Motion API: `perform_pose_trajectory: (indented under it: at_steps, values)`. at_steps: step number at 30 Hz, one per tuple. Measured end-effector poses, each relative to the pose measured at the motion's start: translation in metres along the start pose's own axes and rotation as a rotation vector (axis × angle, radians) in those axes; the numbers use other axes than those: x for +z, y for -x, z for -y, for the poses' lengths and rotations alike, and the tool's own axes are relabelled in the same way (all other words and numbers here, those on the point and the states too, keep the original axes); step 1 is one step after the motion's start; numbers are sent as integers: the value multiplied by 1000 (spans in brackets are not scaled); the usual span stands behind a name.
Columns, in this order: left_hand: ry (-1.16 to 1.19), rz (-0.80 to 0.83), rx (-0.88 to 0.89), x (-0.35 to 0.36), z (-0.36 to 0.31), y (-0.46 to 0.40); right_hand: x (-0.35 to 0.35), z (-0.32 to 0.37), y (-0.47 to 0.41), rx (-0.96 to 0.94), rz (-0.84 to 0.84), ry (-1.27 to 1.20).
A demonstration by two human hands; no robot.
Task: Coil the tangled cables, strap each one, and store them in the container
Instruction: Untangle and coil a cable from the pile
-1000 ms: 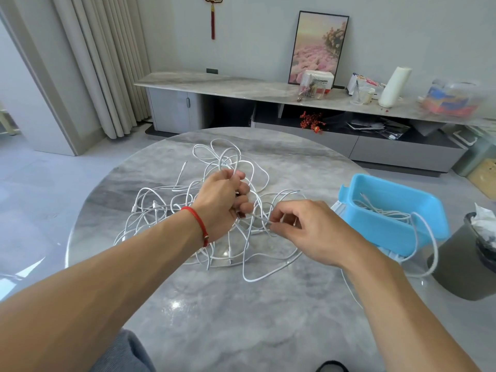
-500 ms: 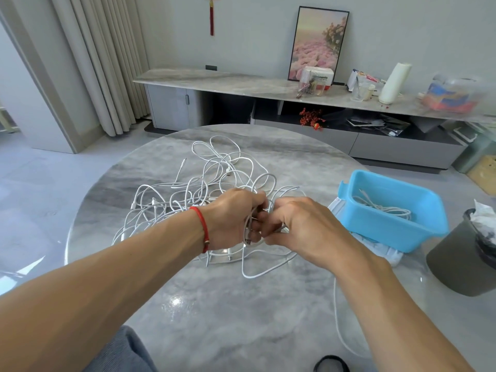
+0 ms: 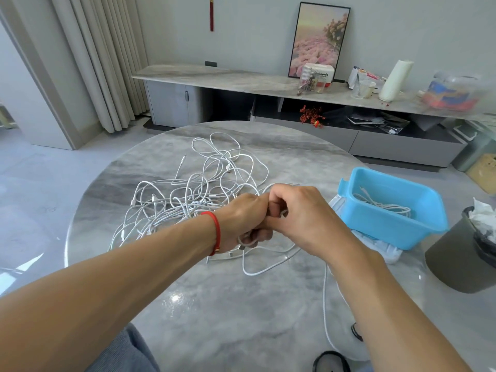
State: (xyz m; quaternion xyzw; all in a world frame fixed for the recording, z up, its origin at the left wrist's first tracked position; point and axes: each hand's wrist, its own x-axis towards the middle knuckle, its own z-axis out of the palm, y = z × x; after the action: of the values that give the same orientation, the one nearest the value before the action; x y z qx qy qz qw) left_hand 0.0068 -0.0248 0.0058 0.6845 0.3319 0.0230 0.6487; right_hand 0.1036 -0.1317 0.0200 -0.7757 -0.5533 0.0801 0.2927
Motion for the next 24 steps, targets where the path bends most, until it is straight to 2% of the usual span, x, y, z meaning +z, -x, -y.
perform_pose_trajectory:
  at_steps: [4,8,13,18,22,24]
  values:
    - [87,73,-45,-7,0,-1,-10,-17,3,25,-1,-159]
    - [156,142,-45,-15,4,1,-22,-30,5,-5,-63,-170]
    - [222,286,-38,-11,5,6,-20,-24,3,-90,-47,-145]
    - [212,283,-83,-7,7,5,-14,-20,2,-112,-57,-133]
    - [158,231,-3,-8,7,1,-17,-23,3,-27,-102,-157]
    - [143,237,35,-11,7,0,-22,-28,5,30,-88,-62]
